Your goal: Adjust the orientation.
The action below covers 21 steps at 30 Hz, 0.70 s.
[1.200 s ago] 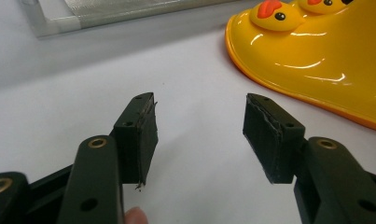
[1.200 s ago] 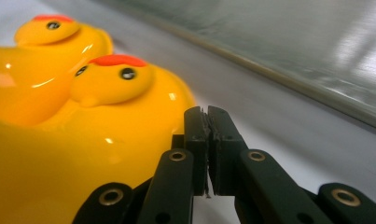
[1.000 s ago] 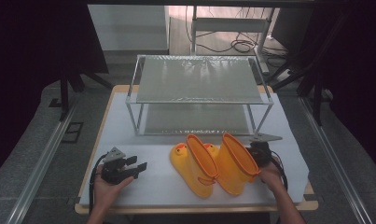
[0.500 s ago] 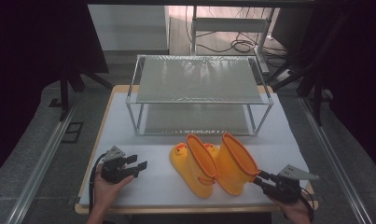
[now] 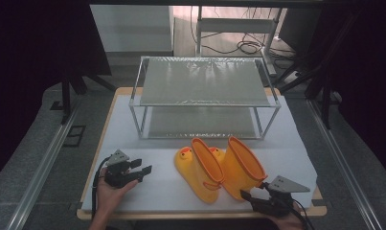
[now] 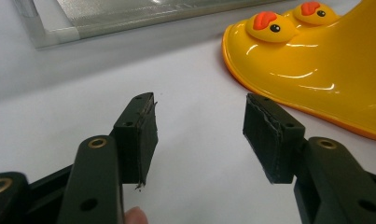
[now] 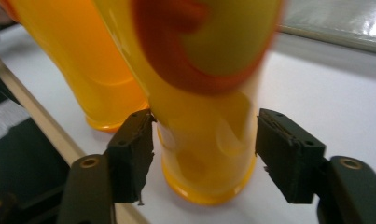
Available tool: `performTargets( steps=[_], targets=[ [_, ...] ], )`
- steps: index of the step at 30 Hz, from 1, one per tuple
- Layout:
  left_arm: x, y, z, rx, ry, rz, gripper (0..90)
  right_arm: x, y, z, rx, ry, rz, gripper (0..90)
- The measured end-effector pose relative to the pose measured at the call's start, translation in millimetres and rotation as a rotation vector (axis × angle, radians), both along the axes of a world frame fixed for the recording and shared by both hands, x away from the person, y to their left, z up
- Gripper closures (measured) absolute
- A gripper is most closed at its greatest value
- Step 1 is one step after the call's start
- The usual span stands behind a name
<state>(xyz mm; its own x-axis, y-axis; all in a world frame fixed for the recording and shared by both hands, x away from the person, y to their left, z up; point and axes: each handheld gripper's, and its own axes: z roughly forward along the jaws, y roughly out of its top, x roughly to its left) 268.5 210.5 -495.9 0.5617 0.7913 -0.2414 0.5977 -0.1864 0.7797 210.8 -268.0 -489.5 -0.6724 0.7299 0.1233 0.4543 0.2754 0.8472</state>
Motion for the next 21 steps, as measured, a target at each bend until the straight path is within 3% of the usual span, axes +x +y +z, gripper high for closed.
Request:
performTargets(
  steps=[2,8,15,21],
  targets=[
    [0.1,0.5,0.2,-0.001,0.001,0.001,44.1,3.1,3.9,-1.0,-0.029,-0.013,0.0,47.4],
    [0.8,-2.4,-0.6,0.002,0.003,-0.003,44.1,9.4,5.8,-0.7,-0.025,-0.021,0.038,64.7],
    [1.6,-3.5,-1.3,0.004,0.006,-0.006,44.1,15.2,21.6,-2.5,-0.034,-0.054,0.061,65.4],
    [2.0,-4.0,-2.5,0.006,0.009,-0.009,44.1,15.5,31.2,-2.5,-0.059,-0.083,-0.003,62.2]
  ],
)
